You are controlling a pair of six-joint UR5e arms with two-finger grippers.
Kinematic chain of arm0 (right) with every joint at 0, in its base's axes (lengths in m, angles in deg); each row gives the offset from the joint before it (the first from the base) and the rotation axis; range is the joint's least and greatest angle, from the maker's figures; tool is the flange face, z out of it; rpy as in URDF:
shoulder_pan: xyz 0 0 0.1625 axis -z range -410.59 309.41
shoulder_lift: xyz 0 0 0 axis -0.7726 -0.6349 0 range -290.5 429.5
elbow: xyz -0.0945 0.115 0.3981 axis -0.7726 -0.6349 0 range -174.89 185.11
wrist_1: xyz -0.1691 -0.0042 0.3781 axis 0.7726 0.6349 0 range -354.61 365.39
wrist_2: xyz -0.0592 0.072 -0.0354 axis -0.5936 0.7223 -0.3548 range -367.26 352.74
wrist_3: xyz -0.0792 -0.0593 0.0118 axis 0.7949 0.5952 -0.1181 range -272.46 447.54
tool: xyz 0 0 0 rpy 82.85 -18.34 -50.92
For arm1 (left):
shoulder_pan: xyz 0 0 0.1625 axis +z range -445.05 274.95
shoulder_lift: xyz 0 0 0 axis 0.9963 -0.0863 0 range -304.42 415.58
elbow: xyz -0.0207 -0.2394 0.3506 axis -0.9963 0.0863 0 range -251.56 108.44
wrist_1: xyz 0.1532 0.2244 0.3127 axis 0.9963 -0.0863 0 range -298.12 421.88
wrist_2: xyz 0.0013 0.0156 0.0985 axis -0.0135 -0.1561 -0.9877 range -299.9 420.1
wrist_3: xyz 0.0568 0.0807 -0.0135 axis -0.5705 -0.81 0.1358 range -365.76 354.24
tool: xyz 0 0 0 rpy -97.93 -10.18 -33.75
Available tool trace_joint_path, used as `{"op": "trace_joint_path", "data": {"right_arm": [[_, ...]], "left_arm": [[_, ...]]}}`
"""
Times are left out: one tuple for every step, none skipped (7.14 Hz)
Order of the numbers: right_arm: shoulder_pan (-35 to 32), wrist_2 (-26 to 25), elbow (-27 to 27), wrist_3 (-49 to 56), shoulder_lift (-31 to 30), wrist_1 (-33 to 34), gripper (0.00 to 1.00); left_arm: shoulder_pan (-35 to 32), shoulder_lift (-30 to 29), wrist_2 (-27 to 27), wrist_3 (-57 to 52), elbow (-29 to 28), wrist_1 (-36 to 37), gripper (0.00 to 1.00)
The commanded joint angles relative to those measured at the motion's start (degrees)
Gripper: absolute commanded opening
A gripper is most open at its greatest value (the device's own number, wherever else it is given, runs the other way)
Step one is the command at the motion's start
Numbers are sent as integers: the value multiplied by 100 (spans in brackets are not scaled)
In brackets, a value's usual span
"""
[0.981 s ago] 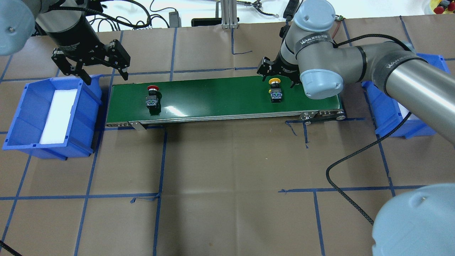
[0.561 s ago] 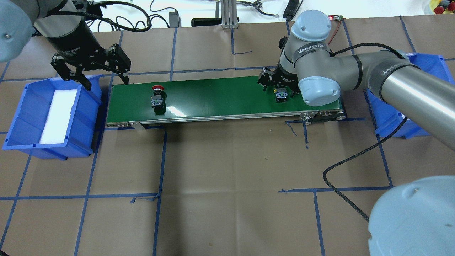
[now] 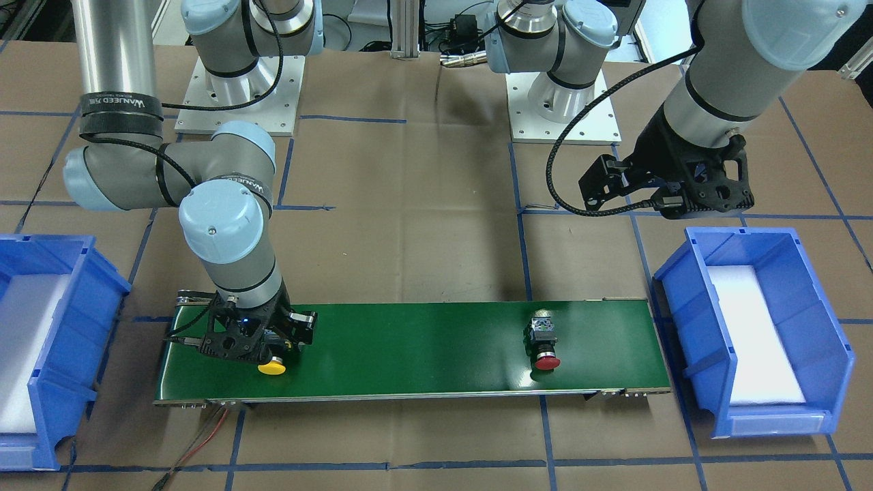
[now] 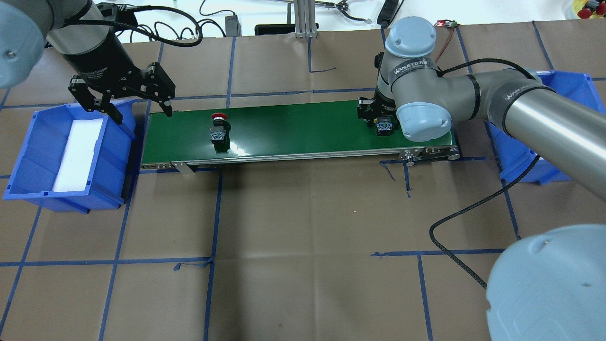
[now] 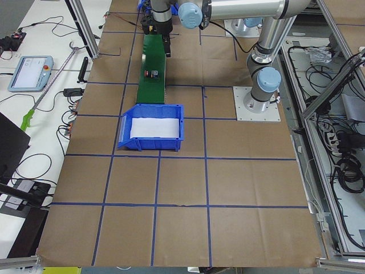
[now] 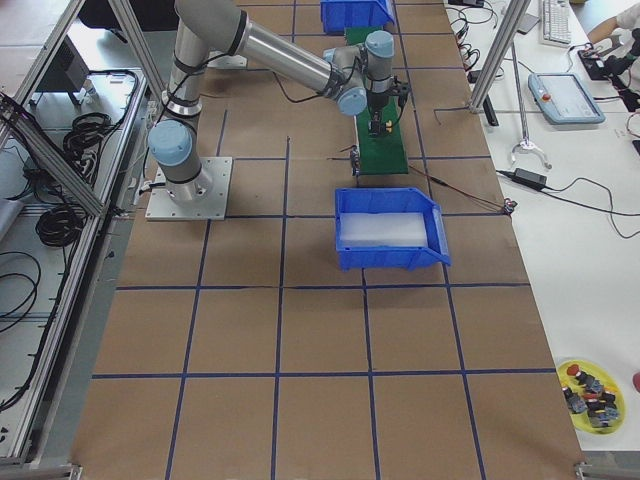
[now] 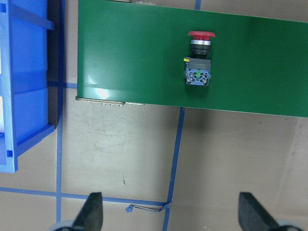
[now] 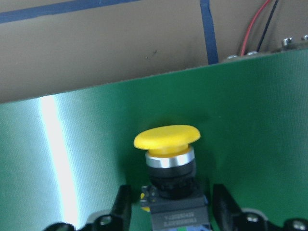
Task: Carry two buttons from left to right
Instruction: 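Release the red button on the conveyor while the right gripper grasps the yellow button, then carry the yellow button with the right gripper into the empty bin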
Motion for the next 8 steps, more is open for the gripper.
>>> {"op": "trace_joint_path", "data": {"right_arm": [[12, -35, -15, 164, -51, -3, 5], [30, -244, -15, 452, -173, -3, 4], [126, -507, -15, 568, -557, -125, 4], [405, -484, -41, 673, -970, -561, 4], [912, -458, -128, 1275, -1322, -1001, 4], [1735, -457, -146, 2212, -1578, -1353, 5], [2448, -423, -164, 3152, -1598, -1374, 5], [3047, -309, -216, 4197, -1537, -1296, 5]], "left_arm": [[-227, 5, -53, 98, 22, 27, 99], [-290, -74, -63, 152, 22, 323, 99], [-290, -5, -37, 109, 56, 448, 99], [-282, 5, -54, 65, 65, 449, 99], [-264, 5, -54, -110, 66, 449, 99], [-247, 31, -71, -164, 66, 441, 99], [-238, 40, -89, -173, 66, 423, 99], [-220, 75, -89, -173, 74, 397, 99]]}}
